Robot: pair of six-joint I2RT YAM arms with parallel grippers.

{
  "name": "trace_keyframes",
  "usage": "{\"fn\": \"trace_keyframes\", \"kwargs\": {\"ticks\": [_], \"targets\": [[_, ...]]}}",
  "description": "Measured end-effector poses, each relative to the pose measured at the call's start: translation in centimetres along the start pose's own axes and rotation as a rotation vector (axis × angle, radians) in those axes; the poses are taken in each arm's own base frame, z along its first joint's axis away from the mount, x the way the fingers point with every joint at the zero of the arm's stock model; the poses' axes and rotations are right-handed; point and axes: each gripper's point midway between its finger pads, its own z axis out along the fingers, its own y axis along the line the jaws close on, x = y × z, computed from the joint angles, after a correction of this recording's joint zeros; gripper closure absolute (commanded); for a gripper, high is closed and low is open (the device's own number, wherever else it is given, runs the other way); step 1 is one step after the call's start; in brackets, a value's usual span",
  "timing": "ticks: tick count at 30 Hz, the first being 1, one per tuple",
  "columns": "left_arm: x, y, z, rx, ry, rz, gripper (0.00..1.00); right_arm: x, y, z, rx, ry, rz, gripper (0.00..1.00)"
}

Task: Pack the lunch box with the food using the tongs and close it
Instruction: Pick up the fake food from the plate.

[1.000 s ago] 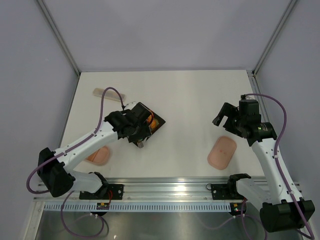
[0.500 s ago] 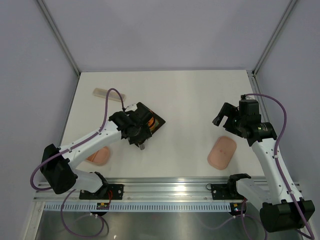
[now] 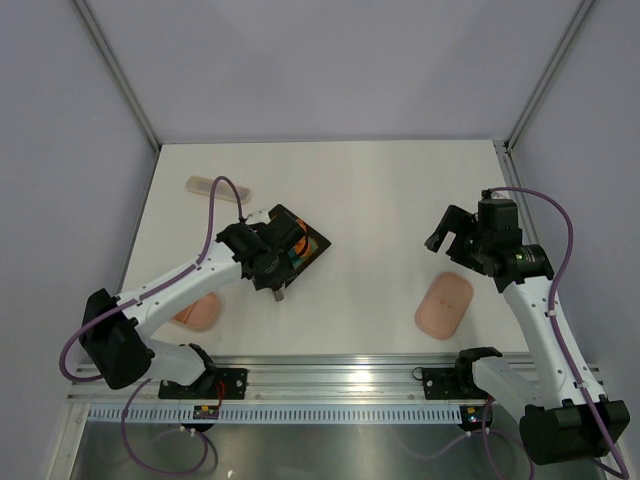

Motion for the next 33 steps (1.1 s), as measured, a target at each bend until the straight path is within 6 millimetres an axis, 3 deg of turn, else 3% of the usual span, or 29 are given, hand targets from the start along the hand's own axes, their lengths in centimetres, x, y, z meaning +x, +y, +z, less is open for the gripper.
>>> {"fn": "trace_keyframes", "kwargs": {"ticks": [19,33], "targets": [[-0.3,0.5,-0.9,0.014,-0.014,-0.003,0.5,0.1,0.0,0.1,0.0,0.005,0.001,0.01],[1.4,0.6,1.1,-0.056,0.038,0.085,0.5,0.1,0.0,0.1,-0.001,0.005,0.001,0.01]]}}
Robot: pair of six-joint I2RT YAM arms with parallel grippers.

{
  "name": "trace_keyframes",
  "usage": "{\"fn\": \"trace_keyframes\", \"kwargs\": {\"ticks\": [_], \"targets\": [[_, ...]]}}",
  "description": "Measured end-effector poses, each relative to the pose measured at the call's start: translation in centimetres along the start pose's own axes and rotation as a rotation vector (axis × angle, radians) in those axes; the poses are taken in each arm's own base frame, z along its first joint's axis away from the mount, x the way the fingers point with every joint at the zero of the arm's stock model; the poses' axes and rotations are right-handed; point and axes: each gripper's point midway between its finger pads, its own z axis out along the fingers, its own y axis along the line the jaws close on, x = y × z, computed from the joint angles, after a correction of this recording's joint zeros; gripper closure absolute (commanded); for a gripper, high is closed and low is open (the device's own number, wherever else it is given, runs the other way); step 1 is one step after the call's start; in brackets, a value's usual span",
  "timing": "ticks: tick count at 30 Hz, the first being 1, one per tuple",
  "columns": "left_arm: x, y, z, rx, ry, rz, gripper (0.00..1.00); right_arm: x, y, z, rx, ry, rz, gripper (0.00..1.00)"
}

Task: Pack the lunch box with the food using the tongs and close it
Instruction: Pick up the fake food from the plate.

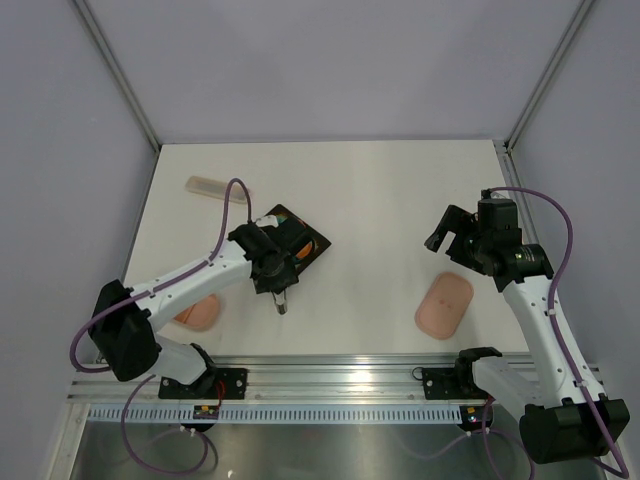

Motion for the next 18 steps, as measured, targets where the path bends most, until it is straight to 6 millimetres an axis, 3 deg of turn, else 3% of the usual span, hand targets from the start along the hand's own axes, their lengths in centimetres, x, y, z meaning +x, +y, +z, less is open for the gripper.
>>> {"fn": "trace_keyframes", "kwargs": {"ticks": [10,18], "targets": [[0.2,-0.1,0.1,-0.004,0.012,0.016,0.66,0.0,0.0,0.0,-0.001,0.0,0.0,0.0],[-0.5,-0.6,-1.0,0.02,-0.002,0.012,0.81,0.0,0.1,0.0,-0.006,0.002,0.0,0.01]]}}
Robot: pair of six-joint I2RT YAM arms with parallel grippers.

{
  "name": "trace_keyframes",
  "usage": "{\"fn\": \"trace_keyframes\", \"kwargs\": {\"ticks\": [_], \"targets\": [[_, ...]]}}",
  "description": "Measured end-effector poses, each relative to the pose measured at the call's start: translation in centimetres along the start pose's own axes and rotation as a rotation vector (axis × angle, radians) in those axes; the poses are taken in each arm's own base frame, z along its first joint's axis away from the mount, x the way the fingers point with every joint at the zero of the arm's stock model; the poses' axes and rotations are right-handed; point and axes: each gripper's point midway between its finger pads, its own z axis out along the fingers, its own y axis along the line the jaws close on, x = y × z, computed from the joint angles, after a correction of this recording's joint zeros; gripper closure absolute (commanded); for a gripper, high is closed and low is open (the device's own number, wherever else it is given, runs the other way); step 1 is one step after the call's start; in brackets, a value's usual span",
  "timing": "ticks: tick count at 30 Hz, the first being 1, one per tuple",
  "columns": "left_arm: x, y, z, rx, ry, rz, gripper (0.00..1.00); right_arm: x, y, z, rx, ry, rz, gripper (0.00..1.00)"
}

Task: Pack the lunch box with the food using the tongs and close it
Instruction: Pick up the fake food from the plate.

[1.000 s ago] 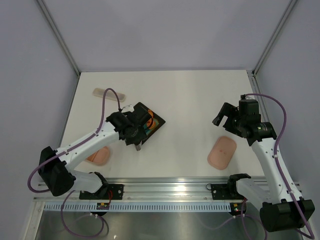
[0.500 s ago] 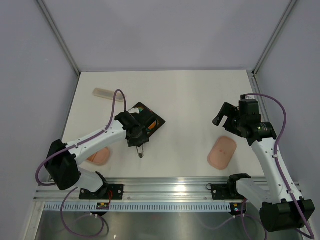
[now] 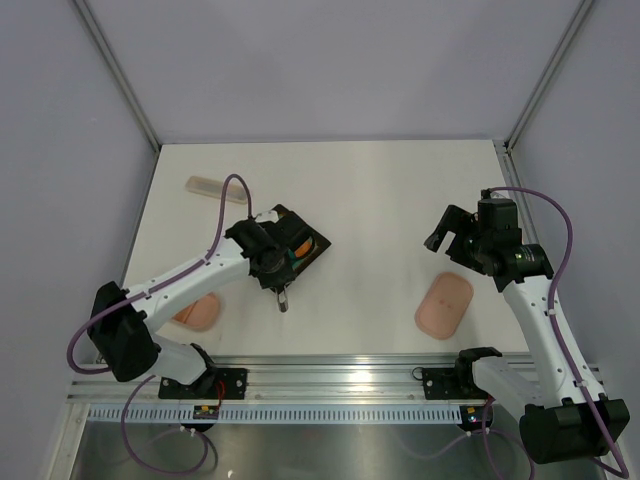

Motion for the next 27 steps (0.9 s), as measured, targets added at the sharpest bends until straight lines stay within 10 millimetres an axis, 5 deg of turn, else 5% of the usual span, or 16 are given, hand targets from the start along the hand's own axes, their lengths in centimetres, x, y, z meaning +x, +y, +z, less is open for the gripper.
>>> {"fn": "trace_keyframes", "kwargs": {"ticks": [11,16,27], "targets": [[-0.3,-0.1,-0.7,0.02,-0.012,-0.007,0.99,0.0,0.0,0.0,0.0,-0.002,0.0,0.0],[-0.4,0.1,-1.0,0.015,-0.013,-0.007,1.0,0.0,0.0,0.0,0.0,-0.001,0.0,0.01],[-2.3,3.8,-5.9,0.018,-0.106,-0.069,1.0,0.0,0.0,0.0,-0.001,-0.001,0.0,0.01]]}}
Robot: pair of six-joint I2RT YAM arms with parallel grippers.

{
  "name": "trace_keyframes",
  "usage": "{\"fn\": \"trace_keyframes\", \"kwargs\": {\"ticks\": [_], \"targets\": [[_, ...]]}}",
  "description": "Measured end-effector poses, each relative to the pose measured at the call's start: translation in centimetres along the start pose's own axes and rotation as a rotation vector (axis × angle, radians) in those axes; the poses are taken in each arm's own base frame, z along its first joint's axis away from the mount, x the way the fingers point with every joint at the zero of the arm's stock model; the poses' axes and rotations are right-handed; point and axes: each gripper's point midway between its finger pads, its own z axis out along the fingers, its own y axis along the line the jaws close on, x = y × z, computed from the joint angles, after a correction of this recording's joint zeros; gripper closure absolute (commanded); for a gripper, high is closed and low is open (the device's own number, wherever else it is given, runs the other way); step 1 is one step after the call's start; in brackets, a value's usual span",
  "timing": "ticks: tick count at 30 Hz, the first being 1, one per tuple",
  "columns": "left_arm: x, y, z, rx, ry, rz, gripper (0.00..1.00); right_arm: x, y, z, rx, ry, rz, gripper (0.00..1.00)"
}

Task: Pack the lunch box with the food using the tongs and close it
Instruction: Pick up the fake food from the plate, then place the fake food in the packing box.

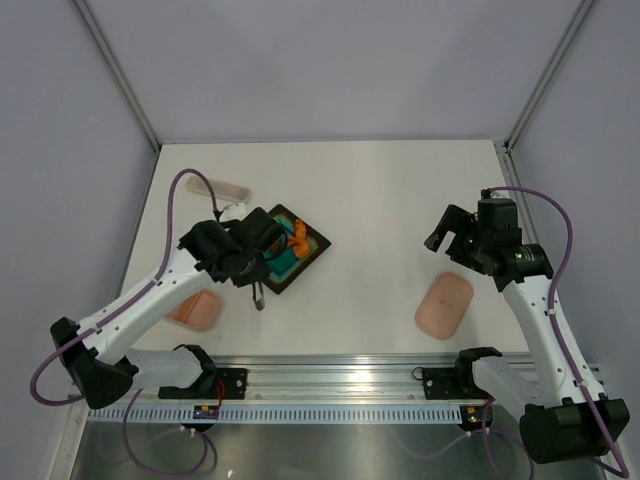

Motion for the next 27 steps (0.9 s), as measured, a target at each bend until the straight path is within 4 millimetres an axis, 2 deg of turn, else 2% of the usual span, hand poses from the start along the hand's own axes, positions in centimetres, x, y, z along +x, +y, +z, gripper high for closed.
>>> {"fn": "trace_keyframes", "kwargs": {"ticks": [8,13,17,20,27], "targets": [[-1.1,3.6,-2.4,0.044,-0.06,-0.133,1.0,-0.4,0.3,0.1,-0.013,-0.015,-0.001,0.01],[0.1,6.8,-1.8,0.026,-0.051,-0.218,1.0,-0.5,0.5,0.3,-0.021,-0.015,-0.001,0.01],[1.1,8.6,-1.0,-0.011,-0.028,-0.275,1.0,-0.5,0.7,0.5,-0.029,-0.008,-0.001,0.01],[1.3,9.1,-0.7,-0.026,-0.019,-0.304,1.0,-0.5,0.8,0.6,-0.036,-0.007,-0.001,0.0],[0.2,9.7,-1.0,-0.042,-0.044,-0.352,1.0,-0.7,0.9,0.6,-0.04,-0.012,-0.001,0.01]]}}
